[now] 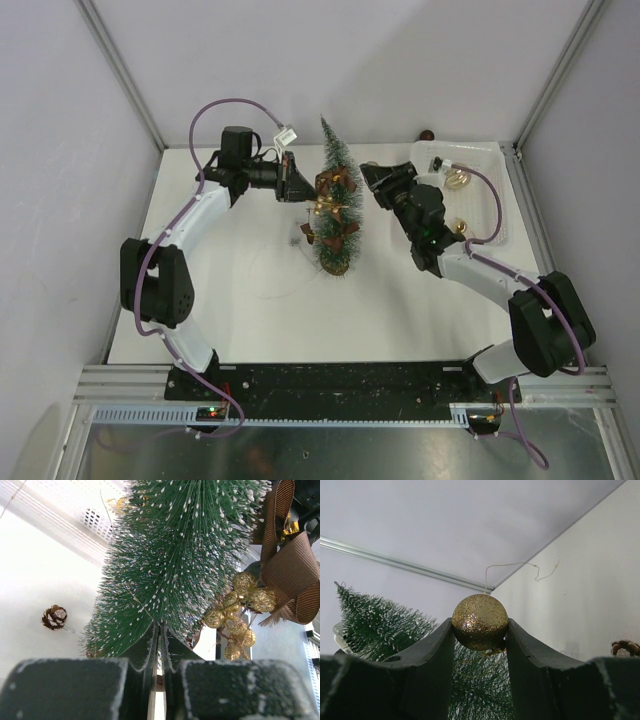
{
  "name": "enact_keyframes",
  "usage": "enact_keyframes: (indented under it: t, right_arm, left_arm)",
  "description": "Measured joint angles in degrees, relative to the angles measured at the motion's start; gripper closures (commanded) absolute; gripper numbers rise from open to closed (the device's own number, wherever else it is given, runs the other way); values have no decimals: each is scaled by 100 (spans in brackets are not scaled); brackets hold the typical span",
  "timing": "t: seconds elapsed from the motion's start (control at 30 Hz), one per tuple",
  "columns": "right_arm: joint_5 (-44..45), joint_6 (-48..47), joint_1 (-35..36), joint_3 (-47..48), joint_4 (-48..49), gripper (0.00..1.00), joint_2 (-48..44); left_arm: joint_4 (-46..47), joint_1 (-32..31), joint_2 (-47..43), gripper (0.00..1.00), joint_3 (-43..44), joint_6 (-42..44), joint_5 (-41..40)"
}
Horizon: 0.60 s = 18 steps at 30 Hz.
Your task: Decorate the small christmas tree
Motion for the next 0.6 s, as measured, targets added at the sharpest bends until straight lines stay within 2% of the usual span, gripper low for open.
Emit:
enact_keyframes:
  t: [0.6]
  right_arm:
    - [35,2,0,-251,-87,88,-173]
  left_arm:
    - [0,0,0,94,0,0,0]
